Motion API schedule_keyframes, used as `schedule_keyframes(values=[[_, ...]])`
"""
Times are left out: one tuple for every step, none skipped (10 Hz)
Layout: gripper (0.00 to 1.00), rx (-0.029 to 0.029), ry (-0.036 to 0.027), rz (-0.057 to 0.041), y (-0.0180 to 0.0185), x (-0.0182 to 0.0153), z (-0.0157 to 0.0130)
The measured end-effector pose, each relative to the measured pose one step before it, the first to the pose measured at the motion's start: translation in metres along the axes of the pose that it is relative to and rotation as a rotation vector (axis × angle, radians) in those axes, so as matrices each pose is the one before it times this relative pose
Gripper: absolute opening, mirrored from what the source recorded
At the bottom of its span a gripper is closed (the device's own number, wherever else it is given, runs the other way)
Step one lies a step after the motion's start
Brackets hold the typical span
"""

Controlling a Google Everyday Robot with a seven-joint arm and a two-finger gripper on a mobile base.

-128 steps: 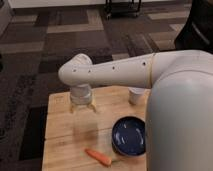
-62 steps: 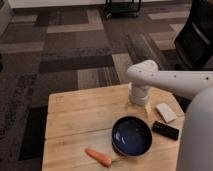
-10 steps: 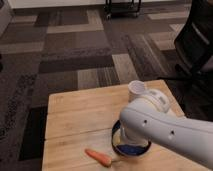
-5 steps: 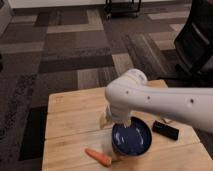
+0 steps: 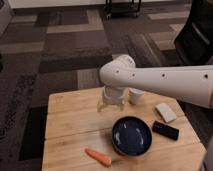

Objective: Drag the ceramic bowl in a circle

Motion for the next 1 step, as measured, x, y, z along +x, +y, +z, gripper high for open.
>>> schedule_keyframes(values=[[0.65,0.03074,0.02479,0.03863,-0.02418,-0.00287,0.01191]])
